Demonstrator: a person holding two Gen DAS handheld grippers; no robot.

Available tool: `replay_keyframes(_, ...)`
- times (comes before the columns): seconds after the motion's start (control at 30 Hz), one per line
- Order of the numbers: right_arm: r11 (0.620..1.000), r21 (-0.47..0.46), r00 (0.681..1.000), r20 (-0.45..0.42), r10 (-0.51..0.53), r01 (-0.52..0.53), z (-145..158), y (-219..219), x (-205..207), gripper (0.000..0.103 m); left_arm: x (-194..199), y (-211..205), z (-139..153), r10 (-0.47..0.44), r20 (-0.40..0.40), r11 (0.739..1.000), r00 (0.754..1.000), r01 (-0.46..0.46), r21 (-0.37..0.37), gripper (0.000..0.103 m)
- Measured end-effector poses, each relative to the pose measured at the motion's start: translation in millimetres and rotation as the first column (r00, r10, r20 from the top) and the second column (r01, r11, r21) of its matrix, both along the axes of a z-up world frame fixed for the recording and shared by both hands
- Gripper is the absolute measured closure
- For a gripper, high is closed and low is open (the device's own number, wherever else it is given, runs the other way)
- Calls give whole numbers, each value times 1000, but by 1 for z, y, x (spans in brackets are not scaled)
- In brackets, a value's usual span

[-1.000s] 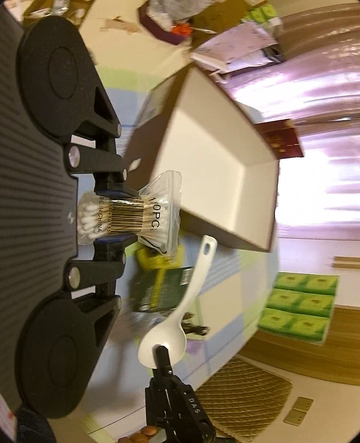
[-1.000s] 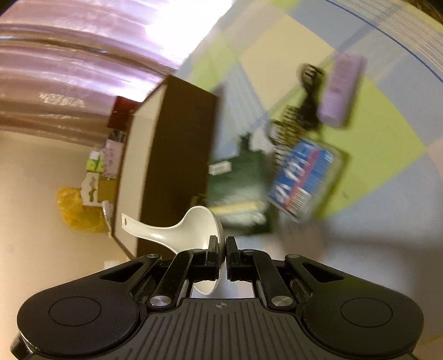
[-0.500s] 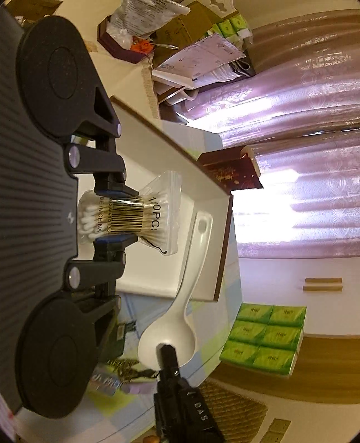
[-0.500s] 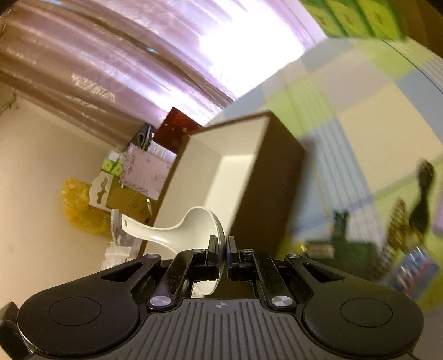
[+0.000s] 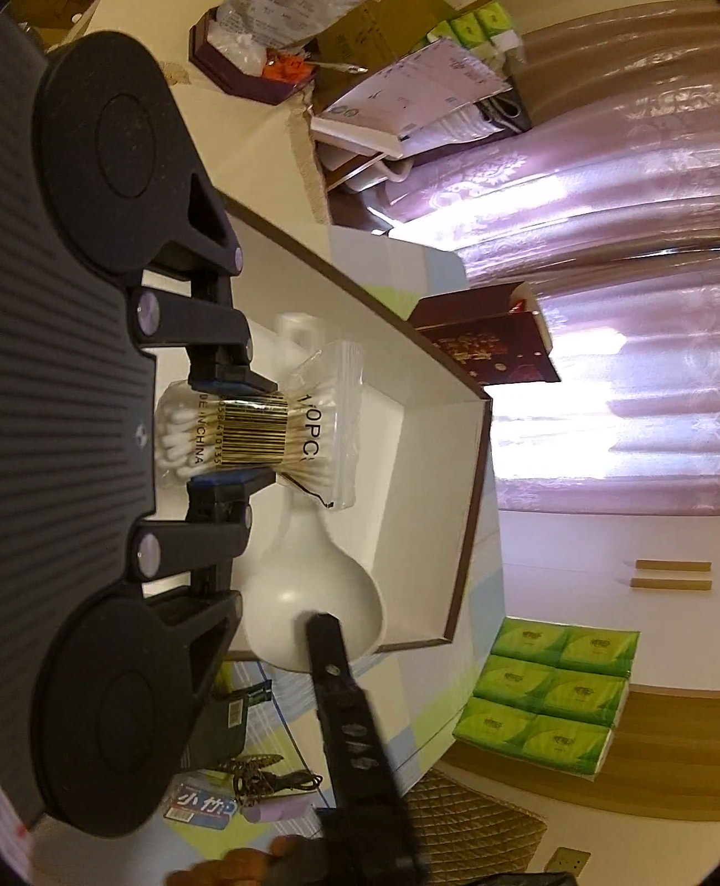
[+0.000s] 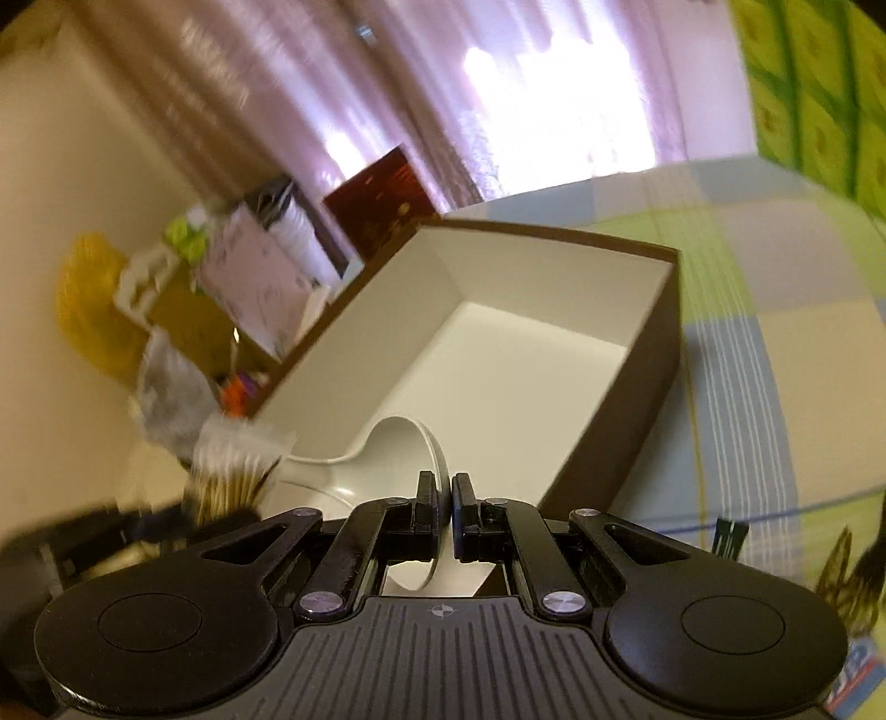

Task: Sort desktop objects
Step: 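Carry the swab bag and ladle into the brown box while both tools open to release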

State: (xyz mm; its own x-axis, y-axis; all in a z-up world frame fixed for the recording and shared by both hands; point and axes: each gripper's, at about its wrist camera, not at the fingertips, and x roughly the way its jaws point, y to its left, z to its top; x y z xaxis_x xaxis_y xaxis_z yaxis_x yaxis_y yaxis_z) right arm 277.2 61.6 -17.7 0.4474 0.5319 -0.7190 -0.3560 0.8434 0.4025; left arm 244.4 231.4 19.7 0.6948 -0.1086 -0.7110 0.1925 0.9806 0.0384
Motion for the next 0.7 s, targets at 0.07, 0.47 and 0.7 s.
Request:
replay_keyframes(0.07, 999, -46, 999, 23, 25, -24, -6, 11, -6, 101, 4, 2, -6, 0, -12, 1000, 1000, 0, -5, 82)
replay_keyframes(0.47, 978, -162, 990, 30, 136, -129, -39, 42, -6, 101, 33, 17, -39, -8, -99, 1000, 995, 6, -23, 82)
replay_keyframes(0.7, 955, -237, 980, 45, 191, -176, -46, 48, -1, 101, 43, 19, -58, -16, -171, 1000, 985, 17, 4, 82)
